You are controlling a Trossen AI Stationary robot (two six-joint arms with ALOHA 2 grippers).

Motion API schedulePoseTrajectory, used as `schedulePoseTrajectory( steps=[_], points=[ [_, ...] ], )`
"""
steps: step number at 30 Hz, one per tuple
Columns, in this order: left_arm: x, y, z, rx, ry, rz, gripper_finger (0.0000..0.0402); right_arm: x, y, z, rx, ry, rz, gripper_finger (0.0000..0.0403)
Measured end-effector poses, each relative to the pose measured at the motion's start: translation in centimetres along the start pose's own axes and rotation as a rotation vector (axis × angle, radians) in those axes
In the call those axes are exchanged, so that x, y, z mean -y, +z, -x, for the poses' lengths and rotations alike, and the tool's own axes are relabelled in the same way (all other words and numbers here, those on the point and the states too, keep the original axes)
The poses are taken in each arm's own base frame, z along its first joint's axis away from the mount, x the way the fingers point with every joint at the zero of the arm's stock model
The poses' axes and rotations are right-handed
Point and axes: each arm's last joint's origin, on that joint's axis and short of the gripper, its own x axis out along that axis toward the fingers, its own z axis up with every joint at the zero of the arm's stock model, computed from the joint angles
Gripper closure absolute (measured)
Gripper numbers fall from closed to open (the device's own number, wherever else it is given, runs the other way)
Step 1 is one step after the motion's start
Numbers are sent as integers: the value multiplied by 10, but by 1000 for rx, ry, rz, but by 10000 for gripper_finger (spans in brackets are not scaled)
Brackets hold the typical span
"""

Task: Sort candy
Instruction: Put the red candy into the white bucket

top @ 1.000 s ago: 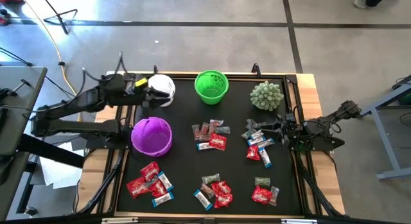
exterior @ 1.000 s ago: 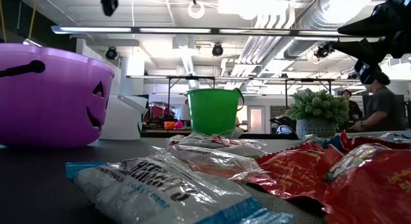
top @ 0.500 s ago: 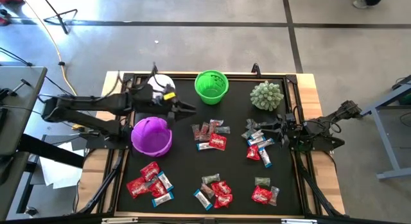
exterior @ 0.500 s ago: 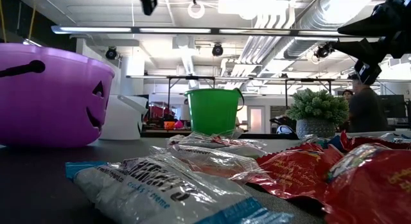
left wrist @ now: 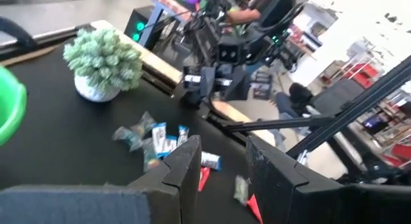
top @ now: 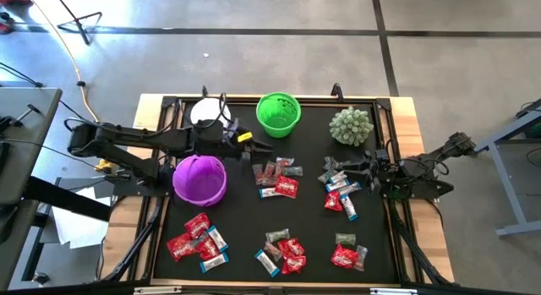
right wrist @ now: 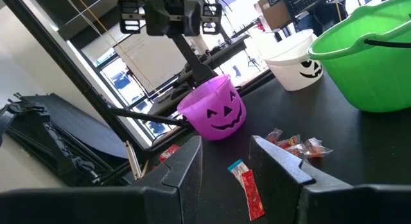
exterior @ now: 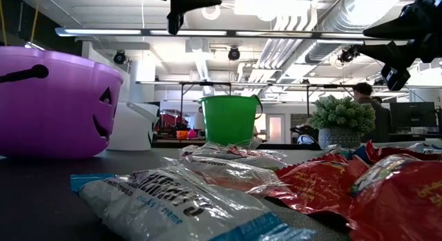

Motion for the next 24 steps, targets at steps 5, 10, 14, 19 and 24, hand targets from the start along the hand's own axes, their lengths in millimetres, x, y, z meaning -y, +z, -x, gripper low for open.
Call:
schedulePoseTrajectory(
  steps=[5, 10, 14, 19, 24],
  points=[
    [-3, -4, -2, -29, 28, 0, 288, 0, 0, 0, 0, 0, 0, 276],
    [-6, -7, -2, -55, 75, -1, 282, 0, 0, 0, 0, 0, 0, 276],
    [-5, -6, -2, -40, 69, -1, 258, 0, 0, 0, 0, 0, 0, 276],
    [-4, -4, -2, -24, 53, -36, 241, 0, 0, 0, 0, 0, 0, 276],
    [-3, -3, -2, -8, 52, -43, 240, 0, 0, 0, 0, 0, 0, 276]
  ],
)
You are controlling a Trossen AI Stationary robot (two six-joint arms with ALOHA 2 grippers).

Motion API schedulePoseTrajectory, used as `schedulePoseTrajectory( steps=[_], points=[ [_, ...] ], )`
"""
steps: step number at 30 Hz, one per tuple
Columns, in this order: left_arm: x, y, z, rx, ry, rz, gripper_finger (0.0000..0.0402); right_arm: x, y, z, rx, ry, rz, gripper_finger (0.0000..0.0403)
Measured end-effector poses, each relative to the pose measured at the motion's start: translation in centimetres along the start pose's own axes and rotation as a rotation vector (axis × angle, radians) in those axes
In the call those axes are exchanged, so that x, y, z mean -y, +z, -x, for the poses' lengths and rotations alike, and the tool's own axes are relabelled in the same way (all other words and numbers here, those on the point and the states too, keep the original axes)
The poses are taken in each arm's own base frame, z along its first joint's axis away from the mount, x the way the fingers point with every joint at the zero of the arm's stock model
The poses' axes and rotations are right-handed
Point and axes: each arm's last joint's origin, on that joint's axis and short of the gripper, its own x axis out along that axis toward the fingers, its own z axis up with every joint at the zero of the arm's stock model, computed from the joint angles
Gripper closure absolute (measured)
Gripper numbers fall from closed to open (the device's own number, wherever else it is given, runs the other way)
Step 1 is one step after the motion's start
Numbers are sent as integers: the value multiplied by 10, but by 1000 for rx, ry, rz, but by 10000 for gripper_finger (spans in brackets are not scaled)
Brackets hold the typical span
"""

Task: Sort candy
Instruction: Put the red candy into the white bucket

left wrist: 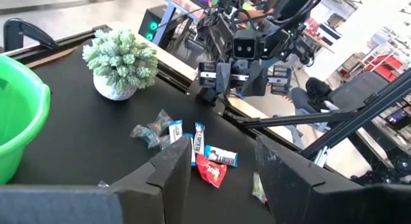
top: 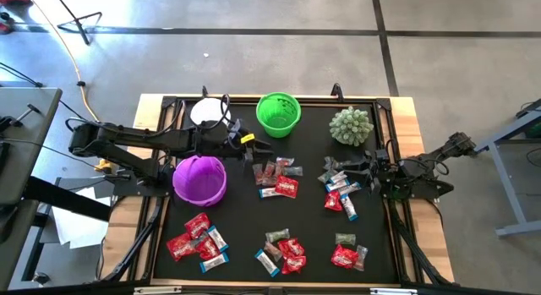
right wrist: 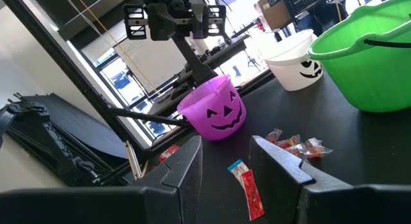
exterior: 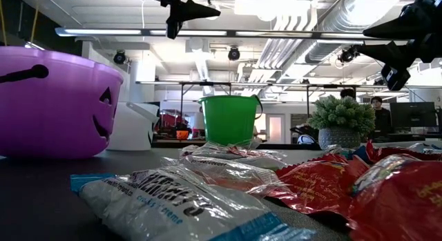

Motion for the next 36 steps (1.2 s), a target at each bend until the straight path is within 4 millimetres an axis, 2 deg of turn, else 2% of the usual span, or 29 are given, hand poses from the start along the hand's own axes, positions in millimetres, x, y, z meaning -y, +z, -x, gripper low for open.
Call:
schedulePoseTrajectory(
  steps=[5, 15, 25, 29, 32, 36],
  points=[
    [-3, 0, 0, -13, 7, 21, 236, 0, 0, 0, 0, 0, 0, 276],
    [-13, -5, 1, -120, 29, 103, 197, 0, 0, 0, 0, 0, 0, 276],
    [-15, -13, 3, -273, 110, 198, 209, 0, 0, 0, 0, 0, 0, 276],
    [-3, -4, -5, -363, 155, 163, 213, 0, 0, 0, 0, 0, 0, 276],
    [6, 3, -18, -437, 189, 117, 213, 0, 0, 0, 0, 0, 0, 276],
    [8, 3, -40, -537, 245, 95, 213, 0, 0, 0, 0, 0, 0, 276]
  ],
)
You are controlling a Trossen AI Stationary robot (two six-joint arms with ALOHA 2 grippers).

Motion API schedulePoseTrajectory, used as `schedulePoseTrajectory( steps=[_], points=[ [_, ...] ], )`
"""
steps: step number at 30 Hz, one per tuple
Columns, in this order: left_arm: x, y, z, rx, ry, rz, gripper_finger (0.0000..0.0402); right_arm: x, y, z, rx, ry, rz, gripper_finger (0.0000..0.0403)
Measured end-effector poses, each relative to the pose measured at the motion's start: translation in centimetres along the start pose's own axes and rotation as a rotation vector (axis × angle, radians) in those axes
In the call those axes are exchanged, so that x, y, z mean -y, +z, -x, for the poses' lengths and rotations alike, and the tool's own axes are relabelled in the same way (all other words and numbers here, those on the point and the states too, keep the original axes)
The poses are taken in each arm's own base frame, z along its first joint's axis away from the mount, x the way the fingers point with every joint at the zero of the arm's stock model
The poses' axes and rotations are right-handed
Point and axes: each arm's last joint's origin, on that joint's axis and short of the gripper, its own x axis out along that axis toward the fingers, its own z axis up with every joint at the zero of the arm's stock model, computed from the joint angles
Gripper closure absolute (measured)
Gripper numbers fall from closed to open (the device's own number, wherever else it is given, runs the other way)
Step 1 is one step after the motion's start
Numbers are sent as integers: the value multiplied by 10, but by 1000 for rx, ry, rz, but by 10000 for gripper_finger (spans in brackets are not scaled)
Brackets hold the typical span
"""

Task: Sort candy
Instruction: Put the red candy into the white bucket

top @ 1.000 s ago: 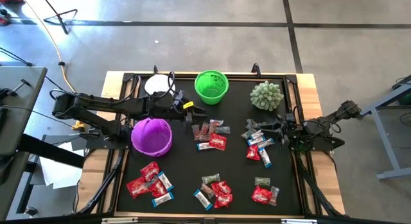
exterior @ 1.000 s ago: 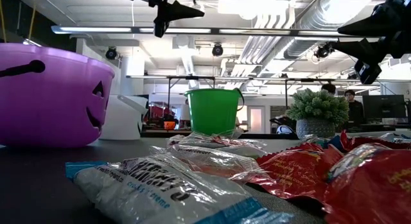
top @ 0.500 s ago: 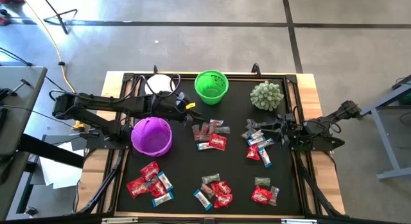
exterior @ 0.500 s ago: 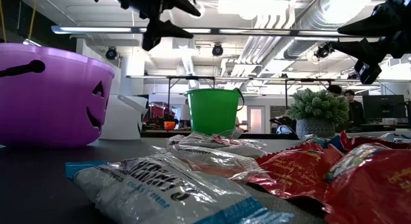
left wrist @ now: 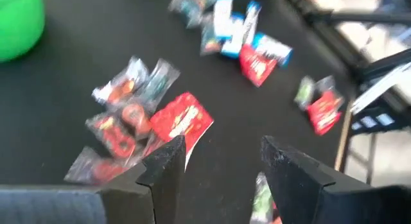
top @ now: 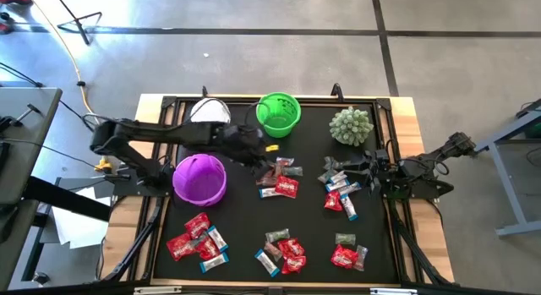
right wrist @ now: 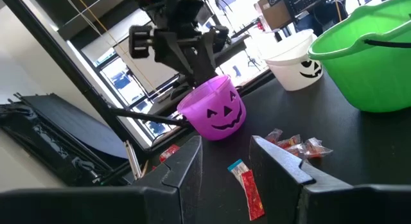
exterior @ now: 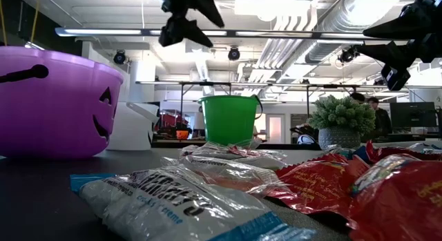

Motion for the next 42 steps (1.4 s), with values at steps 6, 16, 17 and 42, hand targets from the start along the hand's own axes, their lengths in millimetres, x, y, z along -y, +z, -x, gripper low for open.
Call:
schedulePoseTrajectory(
  steps=[6, 16, 17, 42],
  points=[
    [2, 6, -37, -91, 2, 8, 213, 0, 0, 0, 0, 0, 0, 276],
    [-12, -4, -96, -200, 35, 125, 213, 0, 0, 0, 0, 0, 0, 276],
    [-13, -5, -101, -205, 40, 132, 213, 0, 0, 0, 0, 0, 0, 276],
    [-45, -14, -154, -264, 124, 226, 213, 0, 0, 0, 0, 0, 0, 276]
  ],
)
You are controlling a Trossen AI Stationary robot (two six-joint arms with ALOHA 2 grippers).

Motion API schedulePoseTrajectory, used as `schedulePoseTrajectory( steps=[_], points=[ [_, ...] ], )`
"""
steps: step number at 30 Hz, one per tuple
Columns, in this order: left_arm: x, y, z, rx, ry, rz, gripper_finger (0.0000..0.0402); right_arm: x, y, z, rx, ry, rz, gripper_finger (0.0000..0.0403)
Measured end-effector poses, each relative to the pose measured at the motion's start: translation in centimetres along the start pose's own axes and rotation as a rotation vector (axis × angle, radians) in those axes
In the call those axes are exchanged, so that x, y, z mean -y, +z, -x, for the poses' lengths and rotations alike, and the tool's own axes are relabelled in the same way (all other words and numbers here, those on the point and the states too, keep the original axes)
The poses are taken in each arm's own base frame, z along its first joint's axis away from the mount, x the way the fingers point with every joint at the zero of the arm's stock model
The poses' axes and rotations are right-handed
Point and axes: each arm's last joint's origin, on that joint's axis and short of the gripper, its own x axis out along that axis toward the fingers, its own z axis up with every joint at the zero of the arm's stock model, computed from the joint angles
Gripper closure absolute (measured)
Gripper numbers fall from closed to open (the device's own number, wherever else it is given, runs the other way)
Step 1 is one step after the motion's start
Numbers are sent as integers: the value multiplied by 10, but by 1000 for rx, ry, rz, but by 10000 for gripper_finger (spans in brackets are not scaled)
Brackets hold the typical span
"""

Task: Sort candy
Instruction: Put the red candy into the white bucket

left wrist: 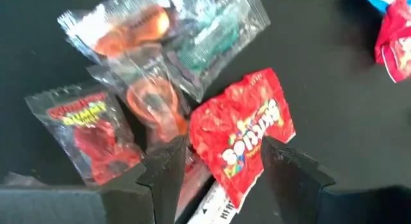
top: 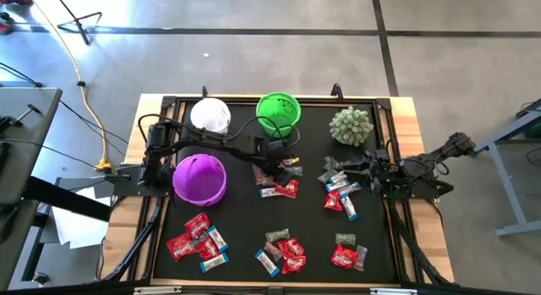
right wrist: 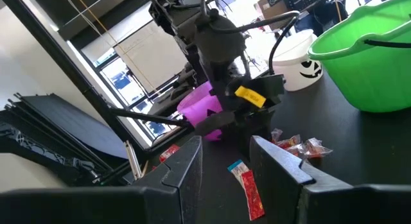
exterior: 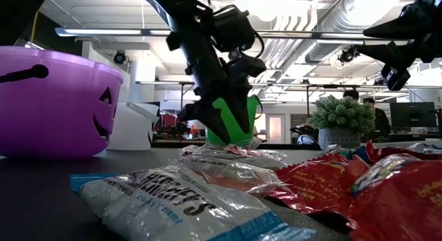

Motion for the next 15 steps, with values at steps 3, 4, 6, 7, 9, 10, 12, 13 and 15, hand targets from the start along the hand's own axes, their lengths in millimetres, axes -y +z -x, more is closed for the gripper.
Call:
schedulePoseTrajectory(
  steps=[3, 4, 6, 7, 9, 10, 12, 13, 15],
  points=[
    [-3, 3, 0, 6, 2, 9, 213, 0, 0, 0, 0, 0, 0, 276],
    [-5, 4, 0, 12, -1, 12, 213, 0, 0, 0, 0, 0, 0, 276],
    [-9, 2, -3, 8, 3, 17, 213, 0, 0, 0, 0, 0, 0, 276],
    [-10, 1, -4, 3, 6, 25, 213, 0, 0, 0, 0, 0, 0, 276],
    [-11, 2, -4, 1, -4, 27, 213, 0, 0, 0, 0, 0, 0, 276],
    [-11, 2, -5, 2, -12, 26, 213, 0, 0, 0, 0, 0, 0, 276],
    [-12, 1, -5, -1, -13, 26, 213, 0, 0, 0, 0, 0, 0, 276],
    [-11, 1, -5, -1, -14, 26, 213, 0, 0, 0, 0, 0, 0, 276],
    [-11, 1, -5, 3, -20, 25, 213, 0, 0, 0, 0, 0, 0, 276]
  ],
)
